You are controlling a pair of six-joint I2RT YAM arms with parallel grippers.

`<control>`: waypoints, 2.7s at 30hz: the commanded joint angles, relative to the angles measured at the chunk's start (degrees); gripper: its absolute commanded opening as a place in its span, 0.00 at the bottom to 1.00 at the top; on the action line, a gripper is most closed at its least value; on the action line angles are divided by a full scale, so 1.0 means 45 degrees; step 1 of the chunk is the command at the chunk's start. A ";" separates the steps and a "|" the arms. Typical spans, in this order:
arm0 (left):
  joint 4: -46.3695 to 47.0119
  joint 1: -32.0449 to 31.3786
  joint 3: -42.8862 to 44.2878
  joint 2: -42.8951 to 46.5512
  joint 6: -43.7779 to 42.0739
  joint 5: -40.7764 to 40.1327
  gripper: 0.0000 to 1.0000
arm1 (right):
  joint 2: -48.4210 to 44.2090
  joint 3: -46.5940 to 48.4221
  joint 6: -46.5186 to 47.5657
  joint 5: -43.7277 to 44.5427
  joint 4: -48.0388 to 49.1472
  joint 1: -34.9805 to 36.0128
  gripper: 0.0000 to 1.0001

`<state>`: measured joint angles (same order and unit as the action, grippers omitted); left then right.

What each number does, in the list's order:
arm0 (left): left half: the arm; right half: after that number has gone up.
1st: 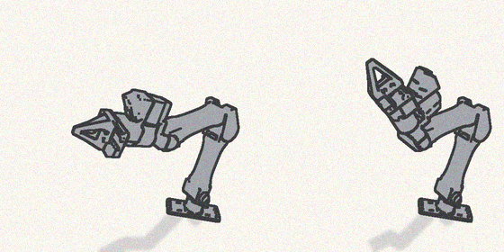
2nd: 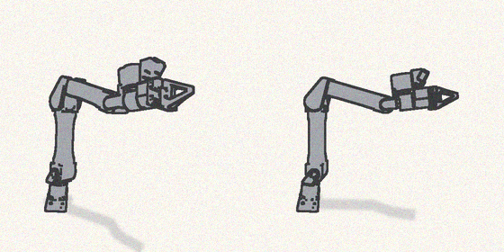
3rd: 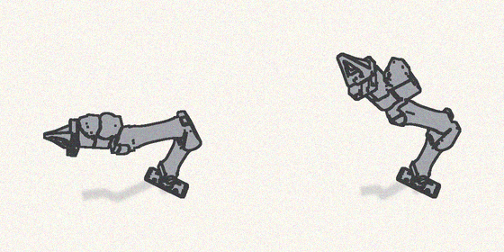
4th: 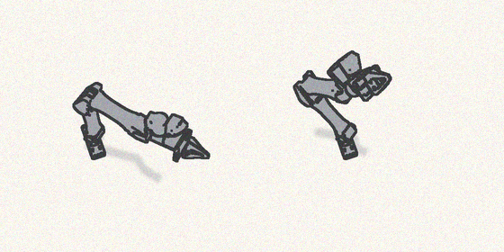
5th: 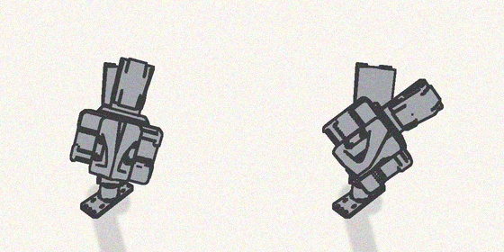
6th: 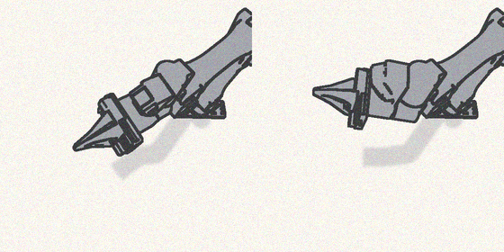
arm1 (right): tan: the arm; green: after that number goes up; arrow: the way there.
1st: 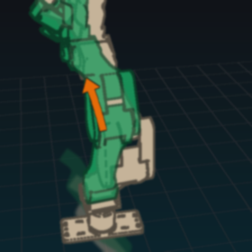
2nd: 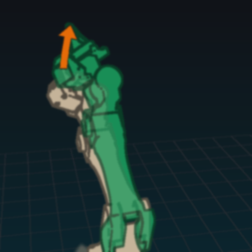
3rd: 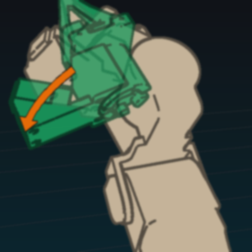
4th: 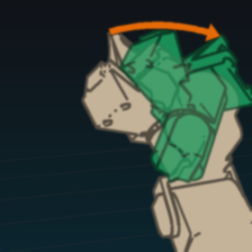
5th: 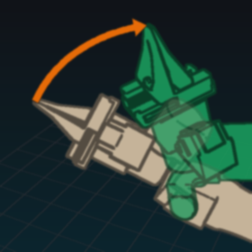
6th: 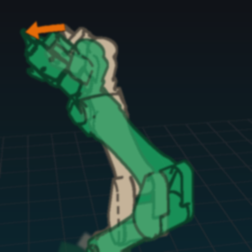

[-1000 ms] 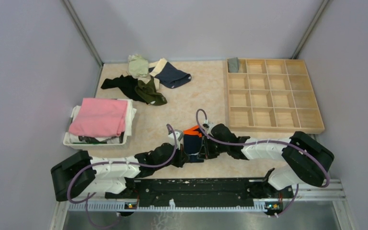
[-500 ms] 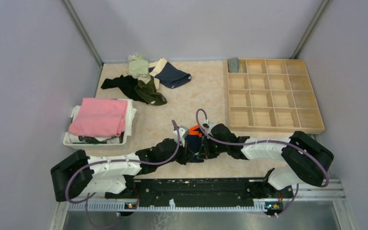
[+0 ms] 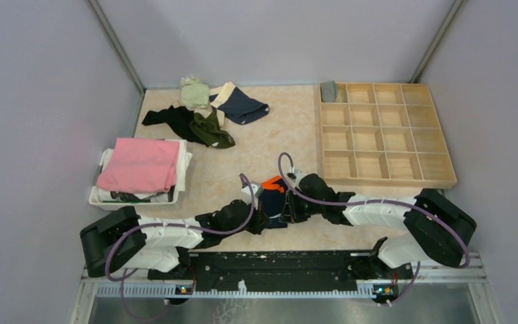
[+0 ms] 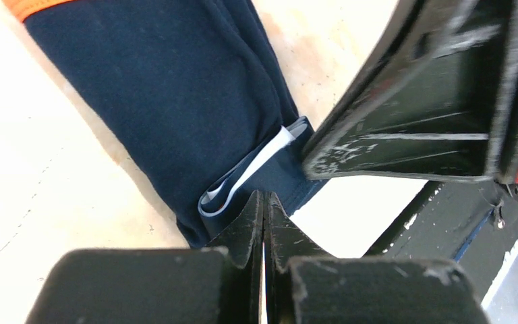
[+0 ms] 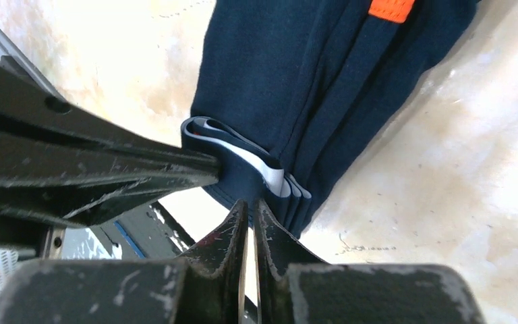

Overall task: Roll the underwear
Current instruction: Roll the underwear to the center of the board.

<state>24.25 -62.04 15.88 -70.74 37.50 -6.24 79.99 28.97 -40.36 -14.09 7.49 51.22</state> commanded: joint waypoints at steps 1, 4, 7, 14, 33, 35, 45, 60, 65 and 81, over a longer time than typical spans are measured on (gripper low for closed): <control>0.0028 0.0017 -0.0485 -0.0403 0.0548 -0.1041 0.00 | -0.1428 0.0085 0.1262 0.0980 -0.0666 -0.0066 0.09; 0.0143 0.0017 -0.0623 -0.0607 0.0709 -0.1089 0.00 | -0.2393 0.0025 0.2282 0.1306 -0.0474 -0.0057 0.13; 0.0282 0.0016 -0.0706 -0.0822 0.0776 -0.1104 0.00 | -0.3370 -0.0322 0.3385 0.1596 0.0437 -0.0054 0.20; 0.0085 0.0017 -0.0765 -0.1026 0.0881 -0.1253 0.00 | -0.5428 -0.1416 0.7576 0.1914 0.3520 0.0162 0.32; -0.0260 0.0037 -0.0946 -0.1531 0.1321 -0.1528 0.00 | -0.5311 -0.2060 2.0167 0.3479 0.0319 0.4788 0.43; -0.0290 0.0021 -0.0912 -0.1662 0.1333 -0.1486 0.00 | -0.4998 -0.2148 2.0420 0.3463 0.0455 0.5101 0.44; -0.0075 0.0109 -0.0900 -0.2532 0.1480 -0.1064 0.00 | -0.3285 -0.2401 2.0781 0.3539 0.2060 0.5496 0.49; -0.0018 0.0178 -0.0796 -0.2816 0.1298 -0.0814 0.00 | -0.0902 -0.2557 2.2604 0.5291 0.2744 0.5531 0.45; -0.0037 0.0193 -0.0745 -0.2816 0.1238 -0.0738 0.00 | -0.0249 -0.2427 2.2655 0.5729 0.2662 0.5531 0.43; -0.0387 0.0309 -0.1056 -0.1583 0.1124 -0.0917 0.00 | 0.0552 -0.0972 2.0101 0.6394 0.1204 0.5333 0.00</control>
<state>35.81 -61.04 14.52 -78.67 44.82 -9.50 81.14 22.09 56.40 14.37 18.44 75.59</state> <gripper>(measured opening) 0.005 0.042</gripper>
